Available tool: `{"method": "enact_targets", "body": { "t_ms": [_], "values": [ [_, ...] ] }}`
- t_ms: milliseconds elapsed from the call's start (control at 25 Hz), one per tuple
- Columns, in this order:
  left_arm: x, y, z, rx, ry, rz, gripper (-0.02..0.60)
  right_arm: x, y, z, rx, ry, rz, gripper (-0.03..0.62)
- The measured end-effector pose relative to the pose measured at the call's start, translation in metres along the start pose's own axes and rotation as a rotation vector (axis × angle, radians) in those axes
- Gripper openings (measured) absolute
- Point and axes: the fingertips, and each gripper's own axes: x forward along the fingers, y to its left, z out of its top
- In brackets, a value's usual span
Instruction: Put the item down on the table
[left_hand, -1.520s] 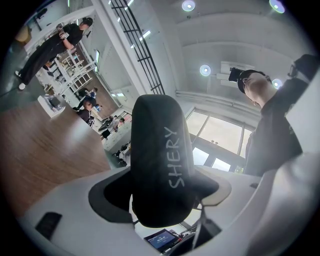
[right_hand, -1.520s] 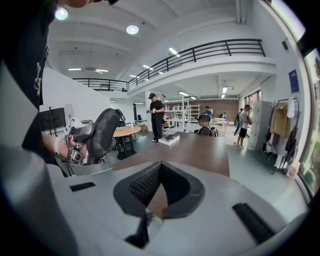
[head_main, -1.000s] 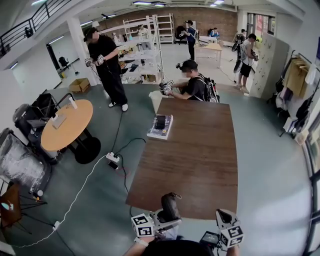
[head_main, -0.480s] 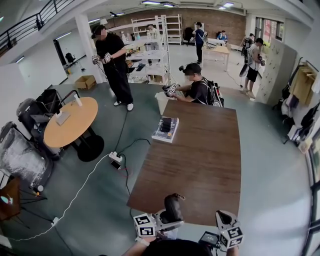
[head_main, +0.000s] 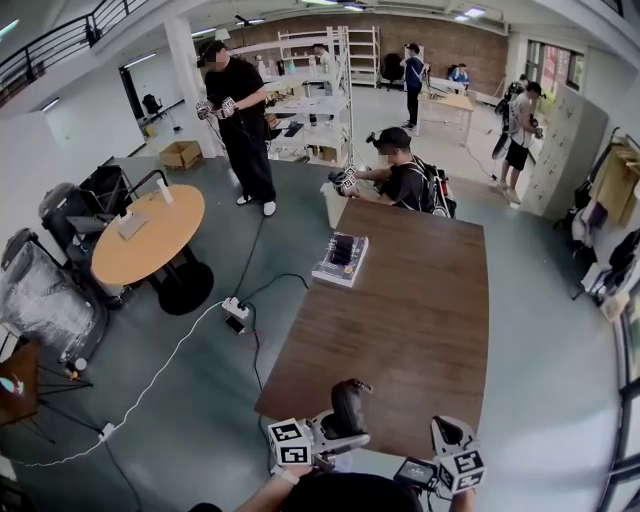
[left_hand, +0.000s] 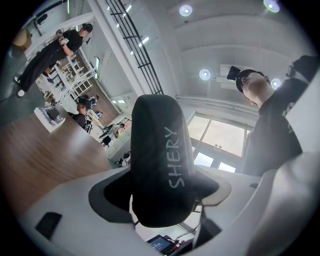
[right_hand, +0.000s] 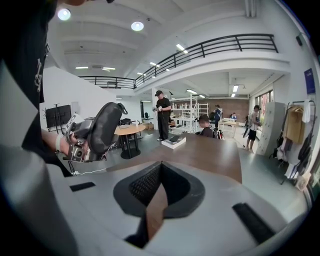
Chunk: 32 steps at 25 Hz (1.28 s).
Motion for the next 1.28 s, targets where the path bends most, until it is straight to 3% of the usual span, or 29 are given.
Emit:
{"method": "enact_targets", "body": {
  "t_ms": [480, 1040, 1280],
  "values": [
    [0.004, 0.037, 0.027, -0.009, -0.020, 0.006, 0.359, 0.035, -0.014, 0.000, -0.013, 0.004, 0.011, -0.011],
    [0.012, 0.091, 0.061, -0.016, 0.009, -0.013, 0.359, 0.076, -0.033, 0.027, 0.003, -0.011, -0.016, -0.011],
    [0.003, 0.117, 0.077, -0.049, -0.005, 0.025, 0.359, 0.096, -0.034, 0.038, 0.005, 0.013, -0.022, -0.011]
  ]
}}
